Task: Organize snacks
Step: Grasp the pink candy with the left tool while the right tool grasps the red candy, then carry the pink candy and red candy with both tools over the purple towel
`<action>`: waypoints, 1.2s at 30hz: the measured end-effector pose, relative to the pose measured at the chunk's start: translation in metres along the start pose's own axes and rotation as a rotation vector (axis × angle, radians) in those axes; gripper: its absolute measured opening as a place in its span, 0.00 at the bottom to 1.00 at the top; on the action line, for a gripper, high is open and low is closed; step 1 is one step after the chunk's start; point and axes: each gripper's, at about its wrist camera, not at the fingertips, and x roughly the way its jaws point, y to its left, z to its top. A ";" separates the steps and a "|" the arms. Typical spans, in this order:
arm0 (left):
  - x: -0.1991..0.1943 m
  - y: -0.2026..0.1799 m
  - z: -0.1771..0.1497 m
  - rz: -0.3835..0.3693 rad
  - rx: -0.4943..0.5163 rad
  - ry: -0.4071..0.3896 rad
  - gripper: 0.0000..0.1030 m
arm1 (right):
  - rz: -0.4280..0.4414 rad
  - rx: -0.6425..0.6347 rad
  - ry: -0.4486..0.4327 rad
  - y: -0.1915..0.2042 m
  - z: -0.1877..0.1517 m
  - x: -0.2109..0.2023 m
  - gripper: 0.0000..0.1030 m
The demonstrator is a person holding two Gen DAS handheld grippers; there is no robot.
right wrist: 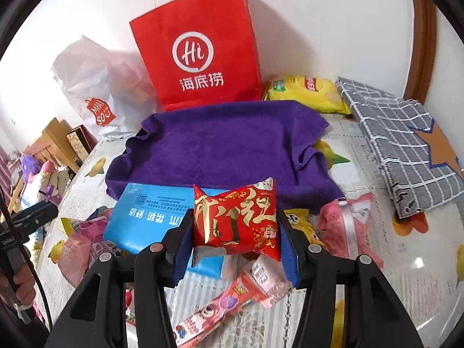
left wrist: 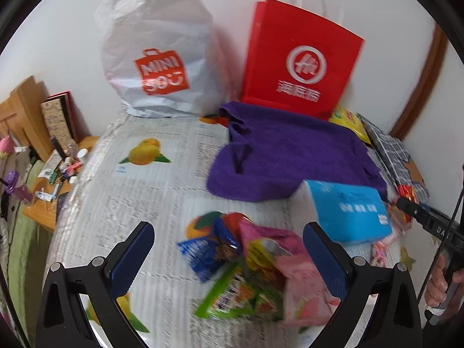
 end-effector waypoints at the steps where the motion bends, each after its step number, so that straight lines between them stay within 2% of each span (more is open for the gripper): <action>1: 0.000 -0.004 -0.002 -0.008 0.008 0.004 1.00 | -0.002 -0.003 -0.003 0.001 -0.002 -0.004 0.51; 4: 0.001 -0.019 -0.010 -0.042 0.045 0.025 0.99 | -0.013 -0.009 -0.010 0.002 -0.009 -0.012 0.51; 10: 0.005 -0.040 -0.026 -0.064 0.092 0.069 0.85 | -0.060 -0.024 -0.004 0.000 -0.024 -0.020 0.51; 12: 0.006 -0.042 -0.029 -0.068 0.098 0.084 0.71 | -0.066 -0.015 0.001 -0.004 -0.030 -0.022 0.51; 16: 0.014 -0.047 -0.036 -0.076 0.106 0.134 0.51 | -0.069 0.003 0.009 -0.009 -0.038 -0.024 0.51; 19: 0.013 -0.050 -0.038 -0.061 0.116 0.124 0.35 | -0.072 0.012 0.012 -0.012 -0.044 -0.026 0.51; 23: 0.006 -0.047 -0.035 -0.093 0.098 0.122 0.33 | -0.077 0.015 0.007 -0.014 -0.047 -0.030 0.51; 36: -0.026 -0.060 -0.025 -0.089 0.127 0.046 0.33 | -0.035 -0.031 -0.021 0.005 -0.050 -0.046 0.51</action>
